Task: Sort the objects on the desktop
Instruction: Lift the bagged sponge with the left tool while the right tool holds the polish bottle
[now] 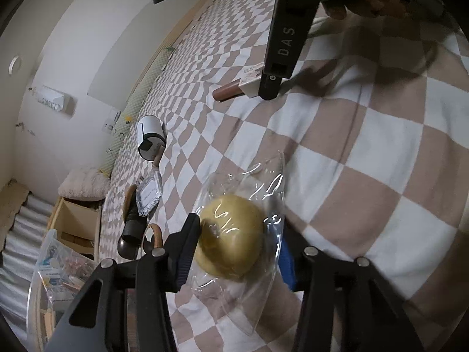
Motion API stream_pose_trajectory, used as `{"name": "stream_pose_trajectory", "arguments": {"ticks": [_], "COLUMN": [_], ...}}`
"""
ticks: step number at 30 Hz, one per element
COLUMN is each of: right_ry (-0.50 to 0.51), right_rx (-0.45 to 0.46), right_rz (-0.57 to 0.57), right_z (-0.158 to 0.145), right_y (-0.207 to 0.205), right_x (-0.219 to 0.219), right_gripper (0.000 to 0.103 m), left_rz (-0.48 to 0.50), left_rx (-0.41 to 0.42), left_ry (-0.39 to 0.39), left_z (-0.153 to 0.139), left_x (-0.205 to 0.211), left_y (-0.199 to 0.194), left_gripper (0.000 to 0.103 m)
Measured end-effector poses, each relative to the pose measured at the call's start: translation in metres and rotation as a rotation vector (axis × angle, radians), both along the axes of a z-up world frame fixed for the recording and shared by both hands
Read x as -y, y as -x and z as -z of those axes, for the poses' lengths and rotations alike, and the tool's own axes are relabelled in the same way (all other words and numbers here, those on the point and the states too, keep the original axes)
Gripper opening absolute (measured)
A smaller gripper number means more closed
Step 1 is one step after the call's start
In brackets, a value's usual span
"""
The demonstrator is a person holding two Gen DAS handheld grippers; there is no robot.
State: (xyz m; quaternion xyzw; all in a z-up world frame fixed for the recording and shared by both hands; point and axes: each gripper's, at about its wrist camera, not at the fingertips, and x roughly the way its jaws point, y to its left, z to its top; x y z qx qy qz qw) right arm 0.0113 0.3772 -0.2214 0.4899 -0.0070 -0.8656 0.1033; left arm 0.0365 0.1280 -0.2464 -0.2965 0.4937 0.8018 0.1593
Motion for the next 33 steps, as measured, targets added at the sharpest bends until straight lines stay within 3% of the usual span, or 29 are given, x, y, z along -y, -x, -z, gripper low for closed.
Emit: {"name": "stream_pose_trajectory", "arguments": {"ticks": [8,21,26,29,33], "right_ry": [-0.002,0.076,0.044,0.022,0.004], "right_rx": [0.022,0.109,0.167,0.17,0.177], "right_rz": [0.015,-0.036,-0.071,-0.069,-0.058], "right_z": [-0.009,-0.028,-0.019,-0.018,-0.018], "right_y": [-0.007,-0.021,-0.032,-0.033,-0.029], "right_x": [-0.005,0.016,0.03,0.032,0.033], "right_gripper": [0.032,0.032,0.032,0.032,0.032], "left_rz": [-0.051,-0.277,-0.387,-0.42,-0.42], "left_rx": [0.095,0.38,0.454,0.472,0.464], "left_ry": [-0.125,-0.576,-0.716,-0.75,-0.72], "left_z": [-0.018,-0.071,-0.078,-0.08,-0.077], "left_x": [0.008,0.065,0.095,0.103,0.103], "left_y": [0.008,0.049,0.066,0.073,0.074], "left_gripper": [0.044,0.043,0.043,0.043,0.046]}}
